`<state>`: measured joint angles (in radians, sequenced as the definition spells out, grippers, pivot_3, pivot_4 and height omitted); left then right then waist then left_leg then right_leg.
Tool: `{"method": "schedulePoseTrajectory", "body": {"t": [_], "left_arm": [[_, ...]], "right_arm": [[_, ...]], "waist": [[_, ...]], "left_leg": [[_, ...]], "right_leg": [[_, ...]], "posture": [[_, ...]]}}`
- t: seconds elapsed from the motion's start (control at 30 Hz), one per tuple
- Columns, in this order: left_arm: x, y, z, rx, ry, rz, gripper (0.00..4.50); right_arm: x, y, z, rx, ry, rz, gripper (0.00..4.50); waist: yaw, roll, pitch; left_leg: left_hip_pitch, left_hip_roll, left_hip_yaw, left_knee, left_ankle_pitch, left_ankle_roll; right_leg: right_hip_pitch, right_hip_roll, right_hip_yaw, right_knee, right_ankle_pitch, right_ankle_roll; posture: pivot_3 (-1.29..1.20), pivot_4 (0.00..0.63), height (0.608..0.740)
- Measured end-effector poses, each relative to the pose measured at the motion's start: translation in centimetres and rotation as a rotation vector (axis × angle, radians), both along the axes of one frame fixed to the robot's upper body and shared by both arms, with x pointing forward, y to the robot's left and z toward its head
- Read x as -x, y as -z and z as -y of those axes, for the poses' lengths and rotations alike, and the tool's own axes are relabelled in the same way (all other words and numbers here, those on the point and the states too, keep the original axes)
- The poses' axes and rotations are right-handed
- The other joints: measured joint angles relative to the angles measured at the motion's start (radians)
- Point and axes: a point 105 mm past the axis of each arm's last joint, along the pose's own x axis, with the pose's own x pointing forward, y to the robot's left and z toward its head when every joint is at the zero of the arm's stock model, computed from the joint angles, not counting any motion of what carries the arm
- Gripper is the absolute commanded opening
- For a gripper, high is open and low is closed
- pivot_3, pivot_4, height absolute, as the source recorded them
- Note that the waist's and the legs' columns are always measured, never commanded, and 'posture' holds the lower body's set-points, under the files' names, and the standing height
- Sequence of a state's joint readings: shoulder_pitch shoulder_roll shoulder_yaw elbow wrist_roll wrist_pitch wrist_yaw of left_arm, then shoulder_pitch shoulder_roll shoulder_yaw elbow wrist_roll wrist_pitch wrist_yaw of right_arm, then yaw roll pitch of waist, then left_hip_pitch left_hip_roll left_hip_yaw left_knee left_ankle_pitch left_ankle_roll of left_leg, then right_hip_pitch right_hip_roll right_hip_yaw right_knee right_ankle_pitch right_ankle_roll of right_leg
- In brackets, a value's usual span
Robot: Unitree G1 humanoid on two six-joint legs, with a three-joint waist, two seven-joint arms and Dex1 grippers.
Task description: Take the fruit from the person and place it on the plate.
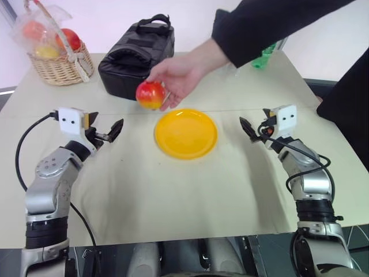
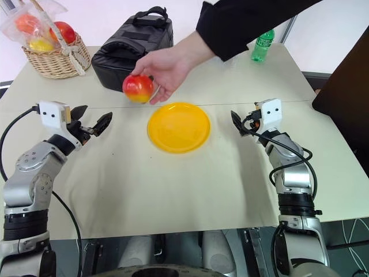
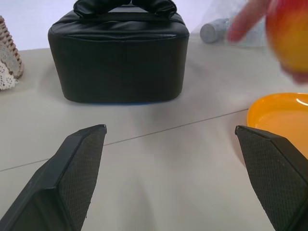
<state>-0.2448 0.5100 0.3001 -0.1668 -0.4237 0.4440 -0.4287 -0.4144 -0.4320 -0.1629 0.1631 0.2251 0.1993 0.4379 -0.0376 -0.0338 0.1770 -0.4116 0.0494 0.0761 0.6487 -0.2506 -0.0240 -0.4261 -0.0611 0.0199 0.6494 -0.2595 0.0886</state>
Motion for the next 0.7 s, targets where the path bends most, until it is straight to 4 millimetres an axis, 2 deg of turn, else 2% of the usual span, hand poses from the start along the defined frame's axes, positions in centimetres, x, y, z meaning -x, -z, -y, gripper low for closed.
{"method": "schedulePoseTrajectory", "body": {"t": [0.27,0.37,0.57,0.7], "left_arm": [[0.0,0.0,-0.1,0.001,-0.002,0.0,4.5],[0.1,-0.1,-0.2,-0.011,0.003,-0.001,4.5],[0.4,-0.7,-0.4,-0.039,0.048,-0.018,4.5],[0.4,-1.8,0.1,-0.053,0.115,-0.022,4.5]], "right_arm": [[0.1,0.1,-0.2,0.012,-0.028,-0.011,4.48],[3.0,0.2,-1.6,0.053,-0.269,-0.119,4.48],[7.8,-2.9,-4.9,0.103,-0.603,-0.217,4.48],[8.6,-4.1,-6.9,0.093,-0.662,-0.199,4.48]], "waist": [[0.0,0.0,0.0],[0.011,0.001,0.0],[0.022,0.0,0.0],[0.024,0.0,0.0]], "left_leg": [[0.0,0.0,0.0,0.0,0.0,0.0],[0.0,0.0,0.0,0.0,0.0,0.0],[0.001,0.001,-0.001,0.001,0.0,0.001],[0.001,0.0,-0.001,0.001,0.0,0.001]], "right_leg": [[0.0,0.0,0.0,0.0,0.0,0.0],[0.0,0.0,0.0,-0.001,0.0,0.0],[0.001,0.001,0.0,0.0,0.0,0.0],[0.002,0.001,0.0,0.0,0.0,0.0]], "posture": [[0.0,0.15,0.74],[0.0,0.15,0.74],[0.0,0.15,0.74],[0.0,0.15,0.74]]}}
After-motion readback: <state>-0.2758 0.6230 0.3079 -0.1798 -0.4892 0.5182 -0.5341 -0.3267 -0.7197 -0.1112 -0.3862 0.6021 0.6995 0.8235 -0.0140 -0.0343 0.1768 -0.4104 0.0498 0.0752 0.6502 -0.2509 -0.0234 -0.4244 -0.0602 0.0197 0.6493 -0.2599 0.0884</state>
